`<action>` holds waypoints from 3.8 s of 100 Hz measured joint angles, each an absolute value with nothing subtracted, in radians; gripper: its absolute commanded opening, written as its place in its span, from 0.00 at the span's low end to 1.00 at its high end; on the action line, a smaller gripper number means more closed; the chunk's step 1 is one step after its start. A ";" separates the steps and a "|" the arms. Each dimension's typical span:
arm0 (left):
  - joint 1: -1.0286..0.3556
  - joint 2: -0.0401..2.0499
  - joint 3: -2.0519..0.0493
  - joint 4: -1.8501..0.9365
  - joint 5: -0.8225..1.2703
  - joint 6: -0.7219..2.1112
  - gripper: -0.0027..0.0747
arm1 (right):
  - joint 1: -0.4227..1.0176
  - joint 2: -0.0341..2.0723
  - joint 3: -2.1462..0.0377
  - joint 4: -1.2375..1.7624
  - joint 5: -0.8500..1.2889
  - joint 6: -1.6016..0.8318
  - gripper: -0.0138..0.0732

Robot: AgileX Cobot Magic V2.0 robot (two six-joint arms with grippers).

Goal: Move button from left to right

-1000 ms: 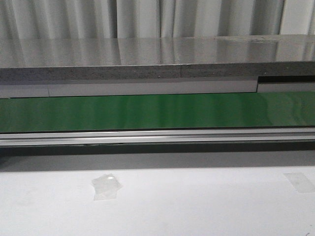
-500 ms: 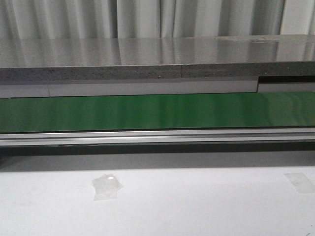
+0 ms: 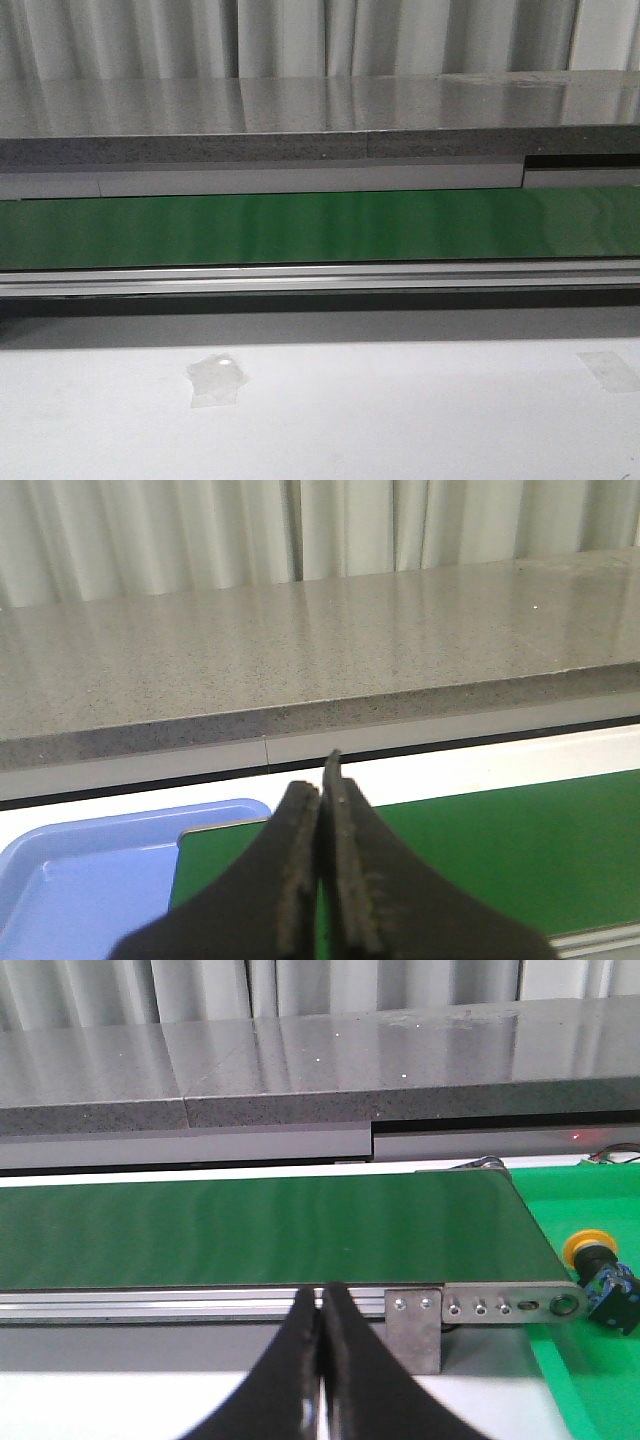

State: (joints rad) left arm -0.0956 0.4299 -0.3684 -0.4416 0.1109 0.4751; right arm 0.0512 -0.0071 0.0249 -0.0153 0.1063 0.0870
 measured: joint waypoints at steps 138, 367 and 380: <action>-0.096 0.430 -0.368 -0.442 0.111 0.475 0.01 | 0.051 -0.010 0.027 -0.015 0.100 0.089 0.08; 0.022 -0.004 -0.001 0.126 -0.037 -0.102 0.01 | 0.051 -0.010 0.027 -0.015 0.098 0.091 0.08; 0.022 -0.004 -0.001 0.126 -0.037 -0.103 0.01 | 0.051 -0.010 0.027 -0.015 0.098 0.091 0.08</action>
State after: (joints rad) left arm 0.0218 -0.0038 -0.0011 0.1258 -0.0374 -0.1035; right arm 0.0512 -0.0095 0.0272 -0.0153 0.0979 0.0905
